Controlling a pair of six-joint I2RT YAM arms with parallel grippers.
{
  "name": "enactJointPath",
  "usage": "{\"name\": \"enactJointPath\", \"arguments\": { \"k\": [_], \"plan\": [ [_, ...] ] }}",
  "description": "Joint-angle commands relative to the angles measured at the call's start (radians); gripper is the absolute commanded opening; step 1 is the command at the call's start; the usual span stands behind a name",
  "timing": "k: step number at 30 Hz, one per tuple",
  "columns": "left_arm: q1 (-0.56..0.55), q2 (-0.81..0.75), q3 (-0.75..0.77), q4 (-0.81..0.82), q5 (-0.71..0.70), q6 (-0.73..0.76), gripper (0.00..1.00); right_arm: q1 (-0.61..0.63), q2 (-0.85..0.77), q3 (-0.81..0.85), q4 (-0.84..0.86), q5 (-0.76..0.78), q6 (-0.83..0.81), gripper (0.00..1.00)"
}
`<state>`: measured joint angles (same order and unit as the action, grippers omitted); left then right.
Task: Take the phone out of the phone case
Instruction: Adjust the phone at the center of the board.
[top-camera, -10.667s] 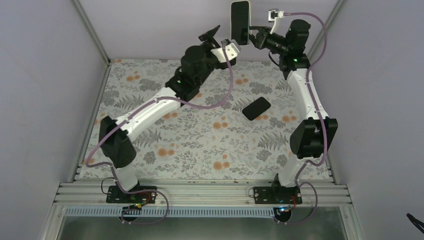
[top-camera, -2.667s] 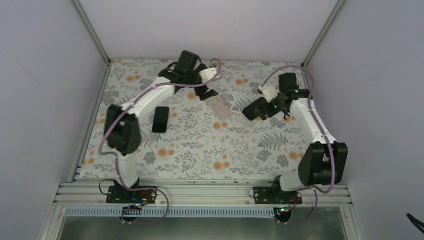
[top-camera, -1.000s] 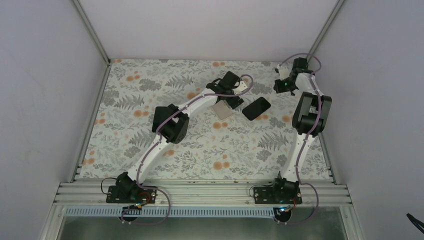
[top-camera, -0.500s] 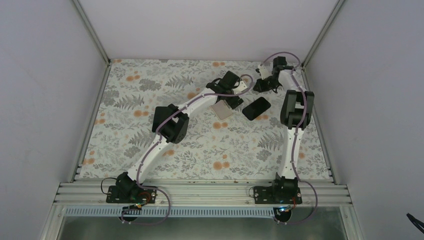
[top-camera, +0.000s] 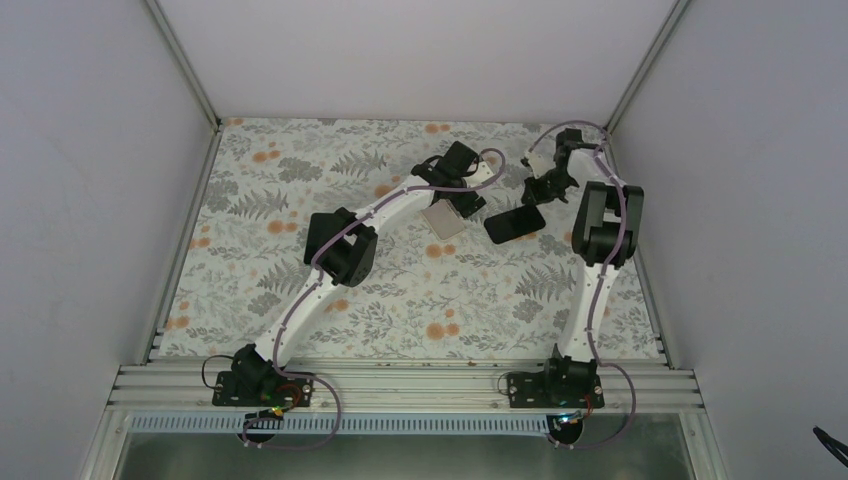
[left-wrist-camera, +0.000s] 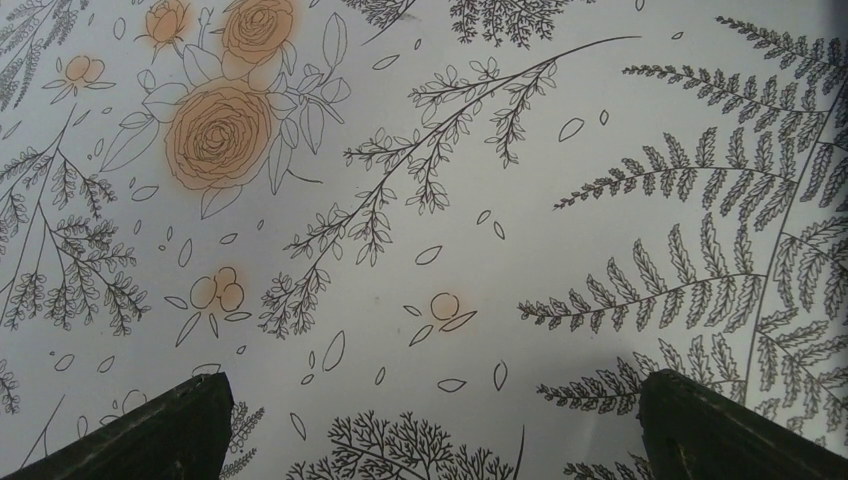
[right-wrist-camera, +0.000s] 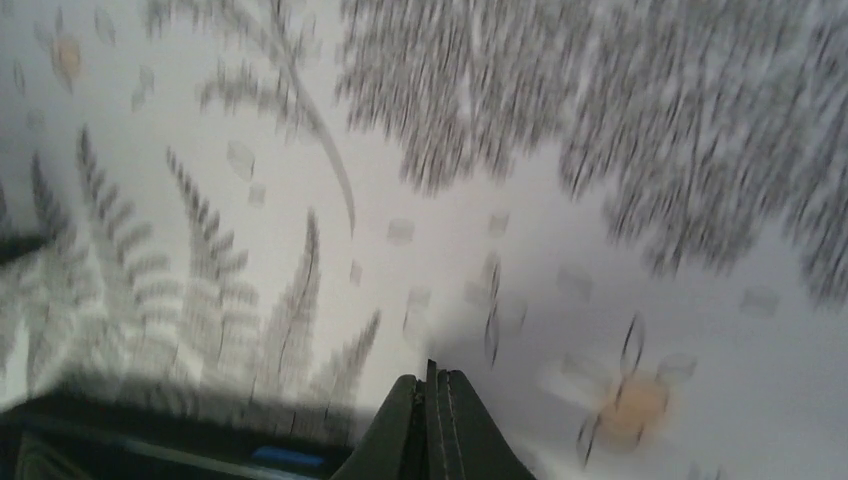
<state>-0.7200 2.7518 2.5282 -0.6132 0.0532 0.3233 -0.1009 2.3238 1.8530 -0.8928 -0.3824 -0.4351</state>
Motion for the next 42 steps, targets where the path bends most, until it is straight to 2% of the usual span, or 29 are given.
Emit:
{"name": "enactJointPath", "arguments": {
  "k": [1, 5, 8, 12, 13, 14, 15, 16, 17, 21, 23, 24, 26, 32, 42],
  "plan": [
    [0.005, -0.032, 0.014, -0.059, 0.003, 0.011, 1.00, -0.013, -0.134, -0.130, -0.058, 0.049, -0.071, 0.03],
    [0.005, -0.044, 0.010, -0.077, 0.008, 0.014, 1.00, -0.013, -0.257, -0.277, -0.084, 0.029, -0.108, 0.03],
    [0.006, -0.055, 0.004, -0.074, 0.004, 0.020, 1.00, -0.014, -0.357, -0.357, -0.036, 0.051, -0.123, 0.03],
    [0.007, -0.071, 0.018, -0.074, 0.011, 0.026, 1.00, -0.026, -0.448, -0.360, -0.056, 0.015, -0.166, 0.04],
    [0.007, -0.078, 0.017, -0.075, 0.009, 0.028, 1.00, -0.026, -0.471, -0.357, -0.061, 0.003, -0.189, 0.16],
    [0.006, -0.084, 0.016, -0.075, 0.005, 0.033, 1.00, -0.026, -0.493, -0.360, -0.064, -0.006, -0.225, 0.41],
    [0.007, -0.092, 0.012, -0.074, -0.006, 0.037, 1.00, -0.026, -0.512, -0.364, -0.083, -0.025, -0.302, 0.74],
    [0.007, -0.096, 0.010, -0.075, -0.012, 0.043, 1.00, -0.025, -0.525, -0.367, -0.117, -0.034, -0.355, 0.90],
    [0.008, -0.104, 0.007, -0.074, -0.019, 0.046, 1.00, -0.021, -0.527, -0.368, -0.161, -0.035, -0.435, 0.99],
    [0.014, -0.128, -0.021, -0.068, -0.021, 0.048, 1.00, -0.020, -0.533, -0.391, -0.226, 0.024, -0.714, 1.00],
    [0.016, -0.133, -0.026, -0.065, -0.025, 0.050, 1.00, -0.071, -0.579, -0.460, -0.255, -0.051, -1.036, 1.00],
    [0.017, -0.134, -0.026, -0.064, -0.031, 0.051, 1.00, -0.078, -0.613, -0.502, -0.202, -0.066, -1.131, 1.00],
    [0.018, -0.133, -0.024, -0.063, -0.043, 0.052, 1.00, -0.074, -0.638, -0.546, -0.113, -0.047, -1.211, 1.00],
    [0.023, -0.137, -0.024, -0.061, -0.065, 0.054, 1.00, -0.071, -0.455, -0.380, -0.217, -0.030, -1.279, 1.00],
    [0.039, -0.138, -0.028, -0.062, -0.069, 0.058, 1.00, -0.026, -0.317, -0.350, -0.160, -0.002, -1.249, 1.00]
  ]
}}
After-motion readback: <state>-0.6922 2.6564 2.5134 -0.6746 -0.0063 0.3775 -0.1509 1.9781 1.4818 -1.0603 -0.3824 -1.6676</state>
